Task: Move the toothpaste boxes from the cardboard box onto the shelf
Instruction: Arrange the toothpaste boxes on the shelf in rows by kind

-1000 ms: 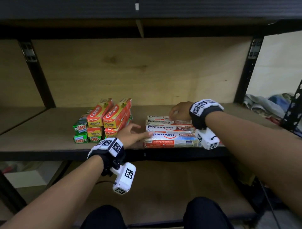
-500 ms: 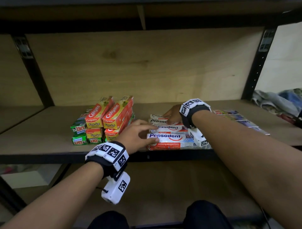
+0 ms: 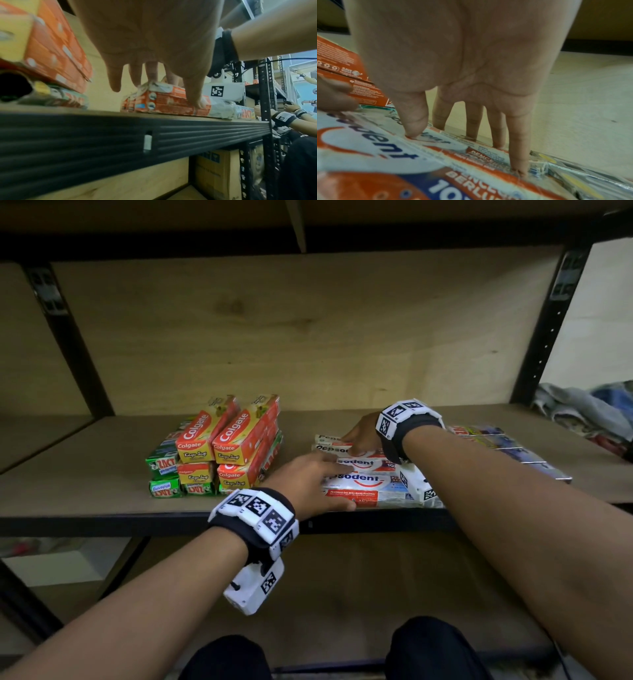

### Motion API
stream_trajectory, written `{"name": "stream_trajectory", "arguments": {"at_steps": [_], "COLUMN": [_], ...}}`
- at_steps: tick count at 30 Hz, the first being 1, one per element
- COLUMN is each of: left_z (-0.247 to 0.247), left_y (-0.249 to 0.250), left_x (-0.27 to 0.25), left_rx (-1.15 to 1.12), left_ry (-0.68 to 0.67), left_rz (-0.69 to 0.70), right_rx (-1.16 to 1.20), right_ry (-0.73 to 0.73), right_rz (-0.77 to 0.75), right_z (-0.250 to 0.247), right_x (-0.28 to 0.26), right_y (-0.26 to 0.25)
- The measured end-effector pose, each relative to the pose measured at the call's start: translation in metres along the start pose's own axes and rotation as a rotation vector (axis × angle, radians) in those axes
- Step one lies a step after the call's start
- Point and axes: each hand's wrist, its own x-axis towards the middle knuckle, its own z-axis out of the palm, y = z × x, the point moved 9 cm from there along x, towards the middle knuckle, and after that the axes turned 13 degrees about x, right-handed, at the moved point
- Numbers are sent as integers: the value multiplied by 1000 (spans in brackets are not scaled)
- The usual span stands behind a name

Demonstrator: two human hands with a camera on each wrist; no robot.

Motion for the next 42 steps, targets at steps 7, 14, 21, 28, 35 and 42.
{"name": "stream_trajectory", "arguments": {"at_steps": [7, 14, 21, 28, 35, 42], "left_z": [8, 10, 11, -8, -8, -21], "left_y": [8, 5, -1, -9, -9, -5], "left_x": [7, 5, 2, 10, 23, 16], "left_rx": [-235, -262, -293, -170, -124, 82], "left_ry": [161, 209, 111, -91, -129, -150], "left_rz": [-101, -143, -181, -164, -185, -106], "right_rx": [39, 118, 238, 227, 183, 120], "right_ry": [-6, -24, 27, -57, -191, -95], "right_rz": [-17, -24, -39, -25, -7, -38], "right_z": [0, -3, -6, -3, 17, 15], "right_x": [5, 5, -19, -53, -76, -82], "right_y": [5, 8, 17, 26, 34, 29]}}
